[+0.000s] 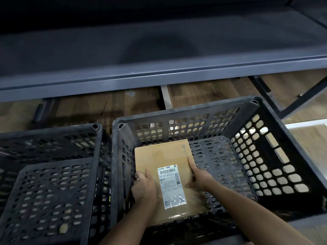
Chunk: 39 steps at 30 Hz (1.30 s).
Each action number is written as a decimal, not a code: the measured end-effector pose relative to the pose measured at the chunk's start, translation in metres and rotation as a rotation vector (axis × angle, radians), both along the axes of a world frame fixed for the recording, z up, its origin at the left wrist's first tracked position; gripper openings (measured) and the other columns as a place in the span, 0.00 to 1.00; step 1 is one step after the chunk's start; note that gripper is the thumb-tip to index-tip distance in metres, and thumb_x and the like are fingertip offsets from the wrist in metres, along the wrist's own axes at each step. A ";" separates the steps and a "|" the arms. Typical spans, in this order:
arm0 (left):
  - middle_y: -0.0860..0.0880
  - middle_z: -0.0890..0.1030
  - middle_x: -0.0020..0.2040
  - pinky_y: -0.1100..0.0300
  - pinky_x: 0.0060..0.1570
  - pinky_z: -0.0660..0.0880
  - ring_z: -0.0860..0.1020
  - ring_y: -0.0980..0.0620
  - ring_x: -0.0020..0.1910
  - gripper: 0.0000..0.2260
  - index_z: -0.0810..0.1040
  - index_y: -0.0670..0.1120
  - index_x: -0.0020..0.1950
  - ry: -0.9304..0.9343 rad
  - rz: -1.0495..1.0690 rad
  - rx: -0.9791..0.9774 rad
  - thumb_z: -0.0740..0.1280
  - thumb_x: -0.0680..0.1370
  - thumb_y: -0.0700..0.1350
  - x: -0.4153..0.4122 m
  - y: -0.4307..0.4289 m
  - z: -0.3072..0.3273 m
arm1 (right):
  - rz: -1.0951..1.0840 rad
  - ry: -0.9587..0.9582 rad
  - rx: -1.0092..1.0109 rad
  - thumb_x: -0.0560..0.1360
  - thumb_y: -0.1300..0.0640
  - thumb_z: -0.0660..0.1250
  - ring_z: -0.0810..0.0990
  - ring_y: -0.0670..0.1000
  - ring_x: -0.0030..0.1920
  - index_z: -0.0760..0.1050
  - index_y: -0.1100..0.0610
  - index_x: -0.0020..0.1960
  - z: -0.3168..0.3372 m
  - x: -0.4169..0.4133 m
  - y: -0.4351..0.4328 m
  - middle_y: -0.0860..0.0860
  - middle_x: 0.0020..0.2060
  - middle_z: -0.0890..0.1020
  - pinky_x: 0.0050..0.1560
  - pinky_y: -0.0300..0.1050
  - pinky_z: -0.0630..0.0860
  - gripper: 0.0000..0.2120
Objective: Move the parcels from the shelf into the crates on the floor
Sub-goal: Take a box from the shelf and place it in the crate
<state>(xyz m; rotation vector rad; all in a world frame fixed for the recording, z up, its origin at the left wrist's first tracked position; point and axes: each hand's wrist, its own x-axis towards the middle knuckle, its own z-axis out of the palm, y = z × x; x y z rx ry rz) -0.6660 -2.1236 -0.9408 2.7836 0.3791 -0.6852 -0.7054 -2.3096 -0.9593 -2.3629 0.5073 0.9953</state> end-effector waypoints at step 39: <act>0.39 0.39 0.77 0.51 0.71 0.58 0.41 0.41 0.77 0.36 0.42 0.41 0.77 0.241 -0.689 0.169 0.64 0.78 0.38 0.007 -0.001 -0.001 | 0.453 -0.034 -0.272 0.66 0.43 0.74 0.34 0.56 0.75 0.30 0.59 0.75 0.002 0.001 0.017 0.53 0.74 0.31 0.75 0.56 0.51 0.60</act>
